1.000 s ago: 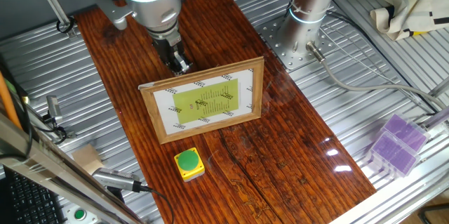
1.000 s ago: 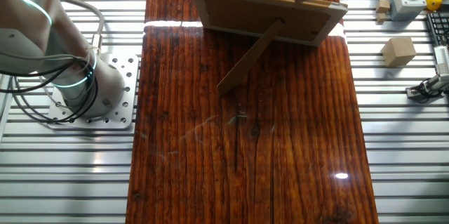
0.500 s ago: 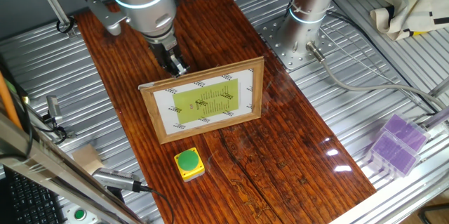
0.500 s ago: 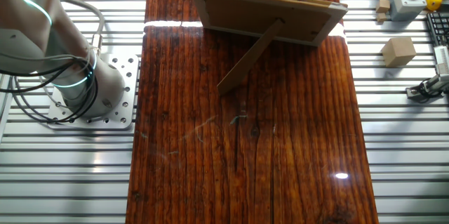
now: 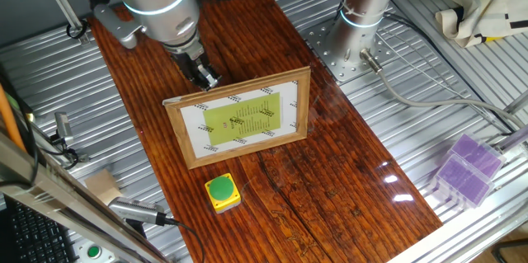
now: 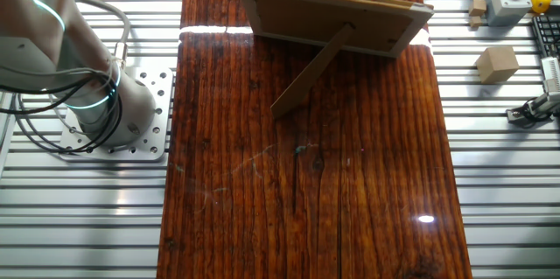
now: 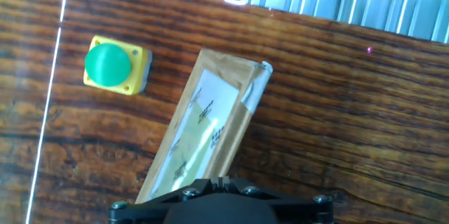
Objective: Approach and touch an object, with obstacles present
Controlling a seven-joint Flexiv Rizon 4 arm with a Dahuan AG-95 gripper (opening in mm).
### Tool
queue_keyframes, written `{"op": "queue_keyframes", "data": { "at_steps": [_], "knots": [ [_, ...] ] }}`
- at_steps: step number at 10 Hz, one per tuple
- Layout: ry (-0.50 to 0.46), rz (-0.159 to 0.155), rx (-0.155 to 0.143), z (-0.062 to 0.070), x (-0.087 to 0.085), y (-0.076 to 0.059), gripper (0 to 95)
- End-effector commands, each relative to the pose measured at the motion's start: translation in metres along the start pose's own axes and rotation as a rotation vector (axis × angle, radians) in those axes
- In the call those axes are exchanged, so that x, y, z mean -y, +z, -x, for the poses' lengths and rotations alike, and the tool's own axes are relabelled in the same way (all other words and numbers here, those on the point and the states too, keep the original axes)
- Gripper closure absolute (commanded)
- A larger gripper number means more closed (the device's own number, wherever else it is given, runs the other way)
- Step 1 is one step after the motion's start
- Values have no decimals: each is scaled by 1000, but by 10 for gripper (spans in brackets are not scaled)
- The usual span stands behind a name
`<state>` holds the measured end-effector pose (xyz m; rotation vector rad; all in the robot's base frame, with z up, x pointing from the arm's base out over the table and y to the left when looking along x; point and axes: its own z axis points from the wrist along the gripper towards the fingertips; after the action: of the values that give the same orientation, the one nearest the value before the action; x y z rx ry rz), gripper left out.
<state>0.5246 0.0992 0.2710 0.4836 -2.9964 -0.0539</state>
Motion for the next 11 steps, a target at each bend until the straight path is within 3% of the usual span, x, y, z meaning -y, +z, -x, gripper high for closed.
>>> {"op": "queue_keyframes", "data": {
  "at_steps": [1,7,11],
  "knots": [
    [-24,11,2,-1,0,0,950],
    [-35,10,-43,-1,0,0,950],
    [-14,9,-41,1,-3,0,950]
  ]
}}
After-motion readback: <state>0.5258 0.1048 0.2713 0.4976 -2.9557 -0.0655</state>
